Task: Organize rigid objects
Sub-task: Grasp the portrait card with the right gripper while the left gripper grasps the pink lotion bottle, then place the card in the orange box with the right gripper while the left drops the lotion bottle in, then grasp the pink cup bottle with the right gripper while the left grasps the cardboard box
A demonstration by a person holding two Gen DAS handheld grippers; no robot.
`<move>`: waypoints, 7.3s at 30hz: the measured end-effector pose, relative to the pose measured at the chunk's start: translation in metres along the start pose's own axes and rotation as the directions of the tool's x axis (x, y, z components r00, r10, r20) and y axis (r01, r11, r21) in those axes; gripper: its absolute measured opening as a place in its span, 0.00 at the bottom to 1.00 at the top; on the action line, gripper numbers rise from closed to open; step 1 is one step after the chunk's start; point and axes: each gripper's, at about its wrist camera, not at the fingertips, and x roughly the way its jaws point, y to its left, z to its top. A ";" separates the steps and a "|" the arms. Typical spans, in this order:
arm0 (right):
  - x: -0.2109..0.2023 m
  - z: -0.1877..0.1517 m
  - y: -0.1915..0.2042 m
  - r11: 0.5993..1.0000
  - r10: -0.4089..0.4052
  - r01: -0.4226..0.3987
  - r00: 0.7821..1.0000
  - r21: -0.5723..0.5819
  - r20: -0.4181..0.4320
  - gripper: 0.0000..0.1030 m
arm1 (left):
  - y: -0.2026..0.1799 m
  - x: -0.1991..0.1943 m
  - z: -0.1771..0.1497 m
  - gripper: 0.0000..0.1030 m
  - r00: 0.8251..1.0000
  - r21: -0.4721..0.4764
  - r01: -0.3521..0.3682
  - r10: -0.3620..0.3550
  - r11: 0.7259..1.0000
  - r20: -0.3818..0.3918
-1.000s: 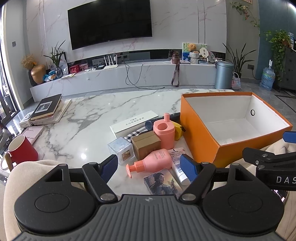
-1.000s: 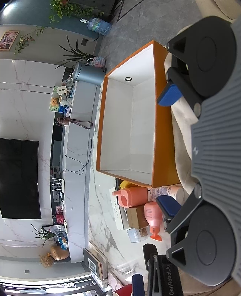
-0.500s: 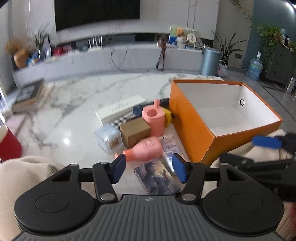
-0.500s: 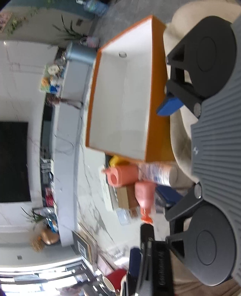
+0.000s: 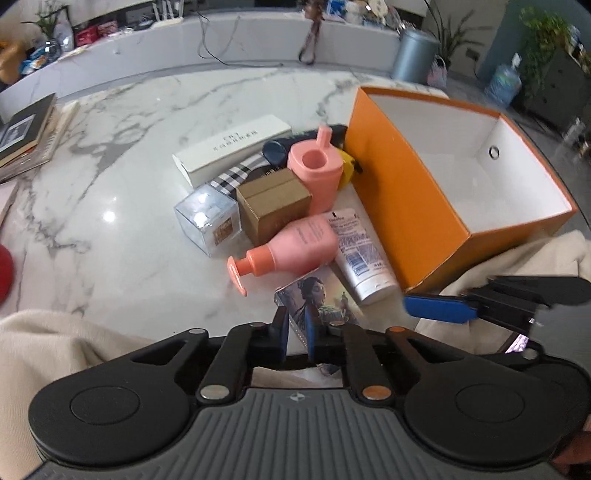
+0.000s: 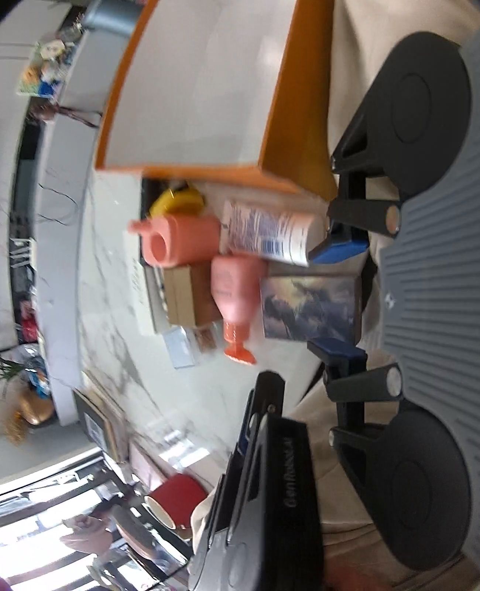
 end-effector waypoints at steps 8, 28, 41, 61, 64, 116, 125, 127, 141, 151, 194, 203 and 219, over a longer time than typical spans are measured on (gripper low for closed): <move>0.039 0.018 0.010 0.999 0.010 -0.015 0.996 -0.052 -0.088 0.59 | 0.018 0.016 0.013 0.12 0.999 0.051 -0.014 0.017 0.999 -0.047; 0.083 0.033 0.003 0.998 -0.026 0.015 0.985 -0.062 -0.173 0.58 | 0.004 0.045 0.042 0.32 0.993 0.495 0.082 -0.026 0.865 -0.119; 0.024 0.058 0.005 0.995 0.040 -0.045 0.997 -0.087 -0.064 0.57 | 0.014 0.024 0.067 0.38 0.998 0.548 0.031 0.005 0.836 -0.064; -0.064 0.094 -0.093 0.985 -0.164 0.152 0.975 0.084 0.152 0.58 | -0.029 0.092 0.056 0.51 0.991 0.649 0.091 -0.006 0.755 -0.131; -0.054 0.096 -0.118 0.979 -0.185 0.174 0.977 0.109 0.109 0.58 | -0.030 0.099 0.059 0.54 0.989 0.638 0.093 0.001 0.765 -0.146; 0.060 0.108 -0.230 0.987 -0.115 0.134 0.974 0.089 -0.194 0.57 | -0.146 0.149 0.198 0.48 0.973 0.312 -0.009 0.080 0.950 -0.215; 0.062 0.108 -0.233 0.980 -0.132 0.160 0.967 0.119 -0.216 0.33 | -0.142 0.135 0.197 0.51 0.987 0.350 -0.026 0.079 0.937 -0.137; 0.062 0.110 -0.237 0.977 -0.129 0.163 0.966 0.139 -0.222 0.33 | -0.137 0.121 0.197 0.51 0.994 0.337 -0.008 0.044 0.941 -0.100; 0.079 0.108 -0.221 0.978 -0.149 0.190 0.921 0.083 -0.360 0.56 | -0.103 0.067 0.190 0.51 0.999 0.258 0.011 -0.021 0.966 0.038; 0.086 0.119 -0.216 0.957 -0.165 0.231 0.932 0.178 -0.323 0.56 | -0.067 0.070 0.172 0.51 1.000 0.220 -0.021 0.016 0.975 0.022; 0.048 0.150 -0.039 0.991 -0.048 0.035 0.994 -0.129 -0.100 0.56 | 0.020 0.034 0.090 0.62 0.996 0.445 0.007 -0.045 0.895 0.075; 0.096 0.161 -0.039 0.990 -0.086 0.065 0.982 -0.125 -0.171 0.56 | 0.020 0.074 0.087 0.72 0.997 0.552 0.054 -0.075 0.832 0.015; 0.119 0.170 -0.030 0.970 -0.160 0.125 0.975 -0.210 -0.157 0.58 | 0.023 0.107 0.092 0.69 0.994 0.541 0.110 -0.103 0.834 -0.043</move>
